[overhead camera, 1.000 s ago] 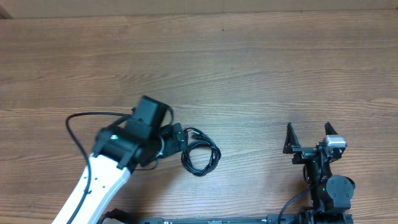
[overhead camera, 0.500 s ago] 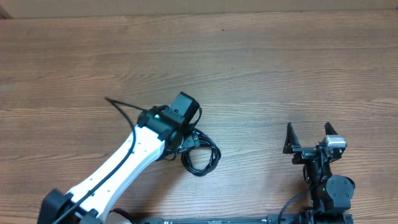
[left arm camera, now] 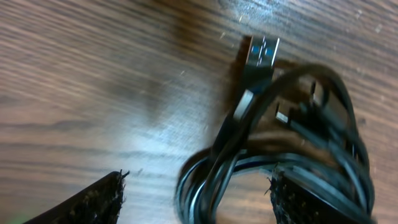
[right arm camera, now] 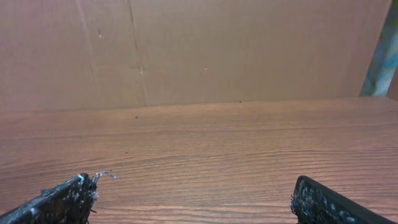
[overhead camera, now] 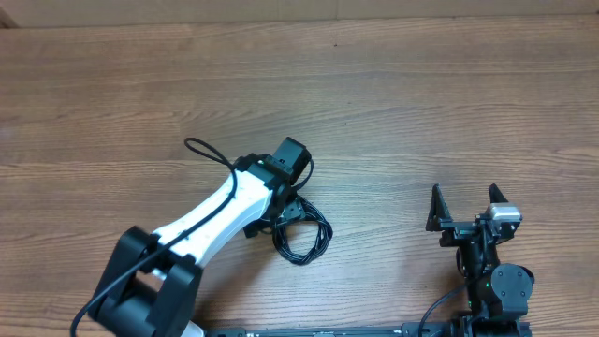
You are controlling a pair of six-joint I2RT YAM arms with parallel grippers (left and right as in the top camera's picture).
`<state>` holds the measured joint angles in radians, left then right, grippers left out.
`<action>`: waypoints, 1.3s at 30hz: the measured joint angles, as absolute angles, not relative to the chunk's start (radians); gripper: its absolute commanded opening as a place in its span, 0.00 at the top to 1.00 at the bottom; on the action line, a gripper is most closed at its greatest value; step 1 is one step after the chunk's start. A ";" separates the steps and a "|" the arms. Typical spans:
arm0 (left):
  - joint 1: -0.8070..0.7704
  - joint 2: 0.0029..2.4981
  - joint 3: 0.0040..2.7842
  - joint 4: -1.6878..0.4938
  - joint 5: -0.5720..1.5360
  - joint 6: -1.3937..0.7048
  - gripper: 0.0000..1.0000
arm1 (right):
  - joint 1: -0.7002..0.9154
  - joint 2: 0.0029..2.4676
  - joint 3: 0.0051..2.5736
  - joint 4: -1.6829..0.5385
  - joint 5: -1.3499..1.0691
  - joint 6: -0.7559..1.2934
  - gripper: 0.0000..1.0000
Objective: Untangle cables
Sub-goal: 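Lower the left gripper and pinch the cable coil near a connector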
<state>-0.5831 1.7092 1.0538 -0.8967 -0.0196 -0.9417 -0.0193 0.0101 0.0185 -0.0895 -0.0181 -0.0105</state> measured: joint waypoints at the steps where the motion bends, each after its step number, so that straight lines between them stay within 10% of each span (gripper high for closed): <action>1: -0.583 1.723 1.054 -0.879 -0.017 -0.952 0.23 | -0.019 0.010 0.019 -0.089 -0.018 -0.010 0.00; 39: -0.524 1.795 1.056 -0.736 0.002 -1.019 0.46 | -0.019 0.010 0.019 -0.090 -0.019 -0.010 0.00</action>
